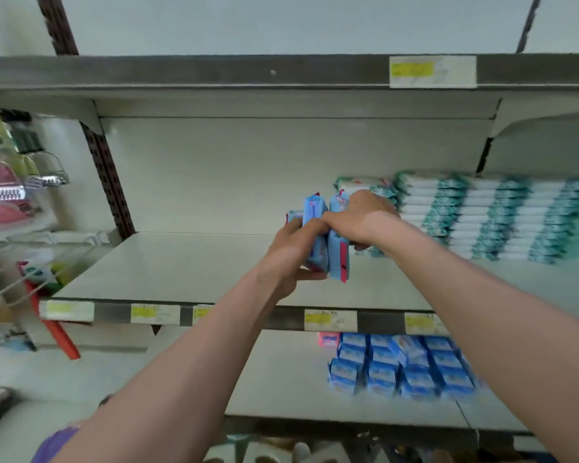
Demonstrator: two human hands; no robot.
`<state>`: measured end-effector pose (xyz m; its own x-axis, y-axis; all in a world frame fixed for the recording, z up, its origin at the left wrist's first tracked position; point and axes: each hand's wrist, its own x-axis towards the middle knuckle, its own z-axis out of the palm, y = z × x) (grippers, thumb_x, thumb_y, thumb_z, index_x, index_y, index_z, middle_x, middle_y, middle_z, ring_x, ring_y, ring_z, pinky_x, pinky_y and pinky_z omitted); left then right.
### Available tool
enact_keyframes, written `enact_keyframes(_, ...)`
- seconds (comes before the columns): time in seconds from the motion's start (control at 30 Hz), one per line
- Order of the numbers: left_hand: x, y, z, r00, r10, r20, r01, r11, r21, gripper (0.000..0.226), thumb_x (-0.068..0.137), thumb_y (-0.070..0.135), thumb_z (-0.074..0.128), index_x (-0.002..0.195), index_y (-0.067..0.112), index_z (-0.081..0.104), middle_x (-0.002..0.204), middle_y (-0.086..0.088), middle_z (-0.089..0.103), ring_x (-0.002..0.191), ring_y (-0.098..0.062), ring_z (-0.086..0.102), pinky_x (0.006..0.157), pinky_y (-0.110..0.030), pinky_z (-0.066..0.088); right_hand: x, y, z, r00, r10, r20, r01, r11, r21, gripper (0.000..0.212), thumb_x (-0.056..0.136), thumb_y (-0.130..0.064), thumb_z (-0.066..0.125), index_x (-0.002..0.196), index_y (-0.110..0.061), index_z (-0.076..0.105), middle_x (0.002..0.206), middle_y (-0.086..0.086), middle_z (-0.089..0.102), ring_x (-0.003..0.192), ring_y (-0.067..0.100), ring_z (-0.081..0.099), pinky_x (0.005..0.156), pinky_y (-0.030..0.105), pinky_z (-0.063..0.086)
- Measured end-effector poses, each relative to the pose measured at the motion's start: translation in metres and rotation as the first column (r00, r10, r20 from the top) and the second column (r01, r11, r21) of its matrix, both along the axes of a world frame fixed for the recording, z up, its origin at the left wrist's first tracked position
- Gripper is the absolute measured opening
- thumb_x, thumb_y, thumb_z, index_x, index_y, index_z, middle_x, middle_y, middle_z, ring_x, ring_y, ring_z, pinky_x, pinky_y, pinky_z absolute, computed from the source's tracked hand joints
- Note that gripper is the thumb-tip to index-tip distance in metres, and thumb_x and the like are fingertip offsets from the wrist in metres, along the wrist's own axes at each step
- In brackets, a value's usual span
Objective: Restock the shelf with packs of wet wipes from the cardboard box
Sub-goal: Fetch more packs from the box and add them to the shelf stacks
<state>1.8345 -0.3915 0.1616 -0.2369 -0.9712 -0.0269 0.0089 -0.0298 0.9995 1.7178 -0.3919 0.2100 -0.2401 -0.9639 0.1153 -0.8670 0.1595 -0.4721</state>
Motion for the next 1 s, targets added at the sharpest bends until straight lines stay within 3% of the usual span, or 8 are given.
enact_keyframes(0.17,0.013,-0.030,-0.022,0.977,-0.060,-0.205,0.060,0.998,-0.009,0.034,0.091,0.022,0.062,0.123,0.016,0.054,0.113,-0.015,0.068,0.099,-0.033,0.068,0.085,-0.050,0.056,0.007,-0.036,-0.010,0.933,0.182,0.310,-0.191,0.982,-0.003,0.027,0.087,-0.026,0.053,0.073,-0.004,0.061,0.066,0.013,0.067,0.071,0.032,0.071,0.073,0.041,0.060)
enact_keyframes(0.33,0.025,-0.065,-0.035,0.918,0.024,-0.396,0.066,0.975,0.211,0.021,0.087,0.014,0.055,0.107,0.008,0.062,0.102,-0.015,0.070,0.090,-0.029,0.068,0.080,-0.041,0.058,-0.002,-0.070,-0.013,0.897,0.259,0.358,-0.275,0.961,-0.006,0.024,0.095,-0.019,0.049,0.086,-0.001,0.064,0.071,0.010,0.060,0.060,0.019,0.058,0.056,0.024,0.048)
enact_keyframes(0.4,0.033,-0.081,-0.034,0.922,0.071,-0.379,0.044,0.958,0.285,0.014,0.086,0.017,0.052,0.094,0.012,0.062,0.087,-0.009,0.070,0.075,-0.023,0.065,0.062,-0.030,0.057,-0.017,-0.082,-0.019,0.891,0.295,0.345,-0.259,0.955,-0.147,0.016,0.091,-0.014,0.055,0.088,-0.007,0.070,0.075,0.004,0.062,0.067,0.014,0.056,0.062,0.022,0.043)
enact_keyframes(0.47,0.040,-0.099,-0.035,0.933,0.093,-0.347,0.024,0.947,0.320,0.013,0.083,0.021,0.052,0.089,0.013,0.061,0.085,-0.008,0.067,0.070,-0.021,0.061,0.056,-0.025,0.052,-0.028,-0.094,-0.028,0.879,0.300,0.371,-0.236,0.949,-0.209,0.014,0.089,-0.013,0.058,0.091,-0.016,0.071,0.086,-0.001,0.066,0.081,0.012,0.058,0.072,0.023,0.044)
enact_keyframes(0.57,0.042,-0.120,-0.039,0.948,0.084,-0.306,0.030,0.936,0.350,0.016,0.081,0.027,0.056,0.087,0.013,0.064,0.086,-0.006,0.067,0.068,-0.018,0.060,0.055,-0.024,0.048,-0.033,-0.106,-0.042,0.818,0.225,0.530,-0.209,0.974,-0.091,0.014,0.088,-0.016,0.061,0.100,-0.017,0.068,0.089,0.003,0.062,0.075,0.015,0.055,0.068,0.029,0.048)
enact_keyframes(0.7,0.040,-0.143,-0.042,0.940,0.083,-0.330,0.030,0.946,0.322,0.023,0.089,0.036,0.061,0.093,0.014,0.066,0.077,-0.003,0.071,0.060,-0.013,0.066,0.053,-0.024,0.056,-0.034,-0.121,-0.056,0.613,0.117,0.782,-0.166,0.986,-0.018,0.032,0.086,-0.016,0.067,0.117,-0.016,0.059,0.093,0.010,0.062,0.065,0.022,0.056,0.055,0.027,0.052)
enact_keyframes(0.83,0.041,-0.156,-0.048,0.884,-0.002,-0.467,0.127,0.964,0.236,0.029,0.091,0.032,0.058,0.108,0.009,0.065,0.103,-0.011,0.073,0.084,-0.021,0.072,0.069,-0.034,0.061,-0.035,-0.128,-0.067,0.508,0.113,0.854,-0.201,0.980,-0.010,0.029,0.089,-0.020,0.065,0.116,-0.021,0.054,0.092,0.008,0.066,0.057,0.017,0.064,0.048,0.023,0.049)
enact_keyframes(1.0,0.034,-0.177,-0.055,0.912,0.140,-0.386,-0.105,0.988,0.111,0.044,0.089,0.027,0.066,0.126,0.007,0.056,0.112,-0.015,0.070,0.095,-0.029,0.070,0.064,-0.036,0.058,-0.037,-0.136,-0.081,0.415,0.252,0.874,-0.293,0.947,-0.133,0.049,0.085,-0.002,0.065,0.126,-0.023,0.048,0.098,0.005,0.065,0.077,0.017,0.064,0.057,0.025,0.051)
